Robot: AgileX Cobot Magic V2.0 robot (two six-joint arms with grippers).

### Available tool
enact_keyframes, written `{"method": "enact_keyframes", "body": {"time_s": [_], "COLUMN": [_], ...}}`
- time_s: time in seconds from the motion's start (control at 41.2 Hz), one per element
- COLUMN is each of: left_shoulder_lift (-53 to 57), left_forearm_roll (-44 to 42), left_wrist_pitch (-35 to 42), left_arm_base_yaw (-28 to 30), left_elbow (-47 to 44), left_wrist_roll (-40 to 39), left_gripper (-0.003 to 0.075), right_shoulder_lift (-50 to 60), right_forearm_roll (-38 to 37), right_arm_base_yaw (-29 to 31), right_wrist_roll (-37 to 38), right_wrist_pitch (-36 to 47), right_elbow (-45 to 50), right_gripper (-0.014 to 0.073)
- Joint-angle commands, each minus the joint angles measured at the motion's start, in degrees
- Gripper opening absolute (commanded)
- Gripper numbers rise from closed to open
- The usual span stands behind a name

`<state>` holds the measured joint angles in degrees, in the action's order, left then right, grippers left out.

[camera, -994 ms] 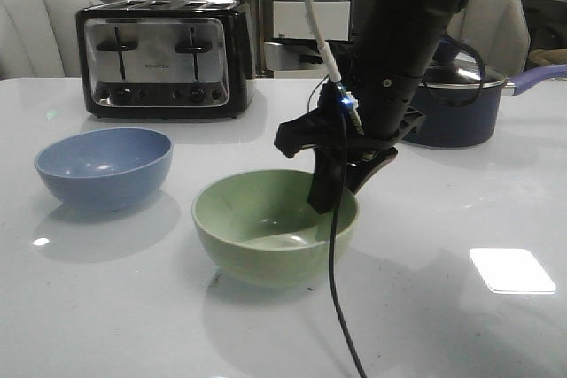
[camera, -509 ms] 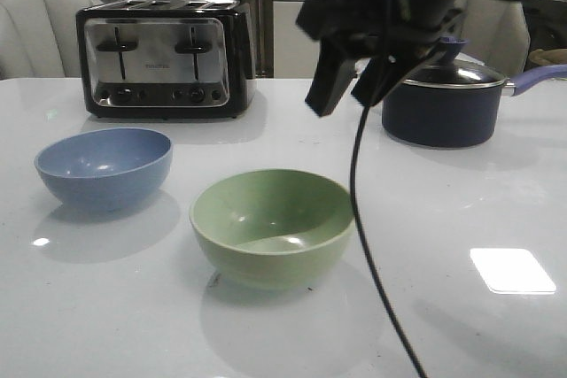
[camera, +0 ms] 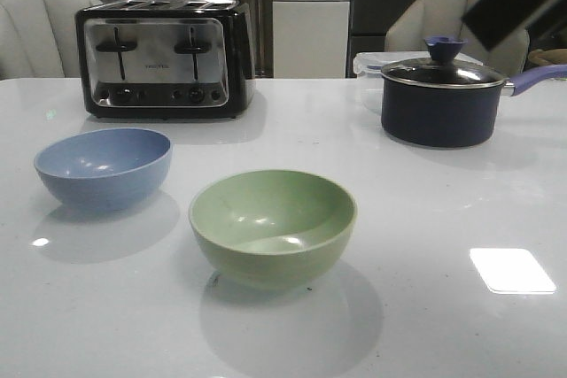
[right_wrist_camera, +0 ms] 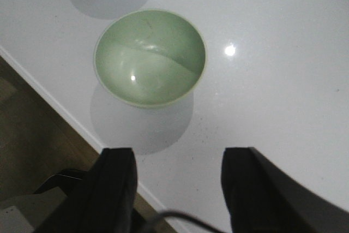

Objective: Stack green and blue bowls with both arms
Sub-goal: 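Open the right gripper, release the green bowl, and withdraw upward, then lower the left gripper onto the rim of the light blue bowl and grasp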

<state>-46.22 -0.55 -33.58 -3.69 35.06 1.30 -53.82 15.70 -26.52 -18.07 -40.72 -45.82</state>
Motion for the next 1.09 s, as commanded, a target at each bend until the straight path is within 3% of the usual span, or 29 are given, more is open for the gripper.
{"method": "enact_keyframes", "body": {"time_s": [0.0, 0.34, 0.558, 1.067], "left_shoulder_lift": [0.1, -6.82, -19.3, -50.67], "left_forearm_roll": [0.55, 0.55, 0.55, 1.36], "left_wrist_pitch": [4.38, 4.05, 4.67, 4.38], "left_arm_base_yaw": [-0.52, -2.12, -5.7, -5.98], "left_elbow": [2.15, 8.4, 15.36, 32.44], "left_wrist_roll": [-0.05, 0.22, 0.81, 0.81], "left_gripper": [0.0529, 0.0533, 0.0634, 0.0635], "right_shoulder_lift": [5.81, 13.28, 13.28, 13.28], "right_forearm_roll": [1.13, 1.14, 1.14, 1.14], "right_arm_base_yaw": [-0.11, -0.11, -0.11, -0.11], "right_wrist_roll": [-0.94, -0.94, -0.94, -0.94], "right_wrist_pitch": [2.3, 1.9, 1.9, 1.9], "right_elbow": [2.29, 7.81, 7.81, 7.81], "right_gripper": [0.0466, 0.0466, 0.0466, 0.0466]}}
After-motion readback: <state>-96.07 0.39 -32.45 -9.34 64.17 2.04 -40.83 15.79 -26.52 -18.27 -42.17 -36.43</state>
